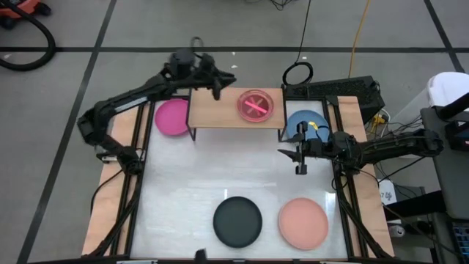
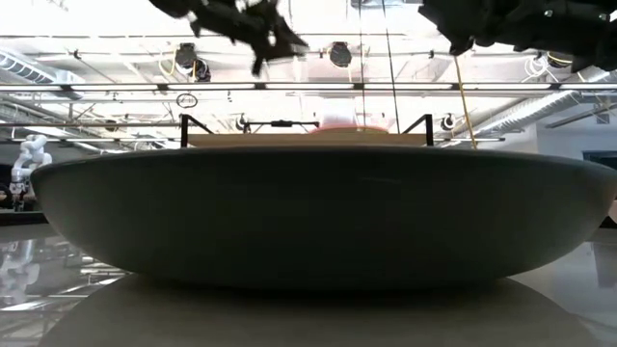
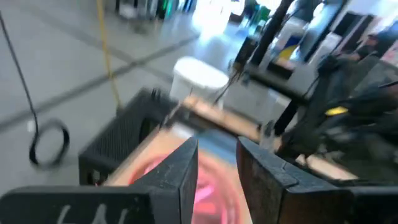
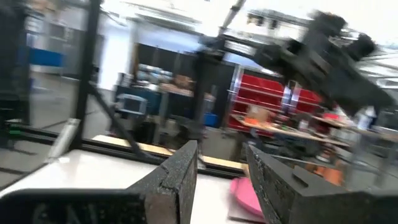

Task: Place and stack plates onto a shelf
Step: Put the blue plate on the shelf

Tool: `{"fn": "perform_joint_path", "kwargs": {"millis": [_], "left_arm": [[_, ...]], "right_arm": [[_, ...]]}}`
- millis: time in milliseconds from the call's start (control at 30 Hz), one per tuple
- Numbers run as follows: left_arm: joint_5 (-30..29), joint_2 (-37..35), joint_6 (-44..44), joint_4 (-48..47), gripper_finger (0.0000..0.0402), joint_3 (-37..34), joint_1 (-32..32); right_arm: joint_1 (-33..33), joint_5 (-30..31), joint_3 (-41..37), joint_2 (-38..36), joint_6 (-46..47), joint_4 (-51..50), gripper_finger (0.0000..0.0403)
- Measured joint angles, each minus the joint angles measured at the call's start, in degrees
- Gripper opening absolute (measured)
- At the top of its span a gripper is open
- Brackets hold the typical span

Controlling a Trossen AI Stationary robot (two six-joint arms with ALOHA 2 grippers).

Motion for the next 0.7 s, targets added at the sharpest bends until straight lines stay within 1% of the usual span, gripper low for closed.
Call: {"fn": "perform_joint_path", "kwargs": {"millis": [133, 200, 300, 400, 467, 500, 600, 700], "left_arm": [[-1.88, -8.75, 3.01, -0.26, 0.0115, 0.00, -2.88], [-4.29, -13.23, 5.75, -1.47, 0.0115, 0.00, -5.33], [-10.60, -19.37, 10.66, -5.33, 0.0115, 0.02, -10.16], [-17.65, -24.14, 14.47, -9.85, 0.0115, -1.12, -16.14], [-22.01, -26.69, 15.46, -11.87, 0.0115, -3.63, -19.86], [-23.90, -27.98, 15.51, -11.85, 0.0115, -5.41, -21.65], [-28.85, -32.14, 14.93, -11.57, 0.0115, -11.94, -25.84], [-32.99, -36.59, 12.70, -7.53, 0.0115, -19.88, -29.26]], "right_arm": [[-0.04, 5.84, 0.00, -0.02, -1.14, -0.99, 0.0122], [-0.04, 7.93, 0.00, -0.02, -1.91, -2.22, 0.0122], [-0.04, 9.86, 0.00, 0.00, -2.19, -2.83, 0.0122], [-0.04, 10.12, 0.00, 0.00, -0.94, -3.03, 0.0122], [-0.04, 10.16, 0.21, -0.01, 0.54, -4.68, 0.0122], [-0.04, 10.25, 0.82, -0.02, 1.18, -7.19, 0.0122], [-0.04, 11.70, 4.22, 0.04, 3.49, -17.33, 0.0122], [-0.04, 13.06, 8.44, 0.02, 5.33, -27.25, 0.0122]]}}
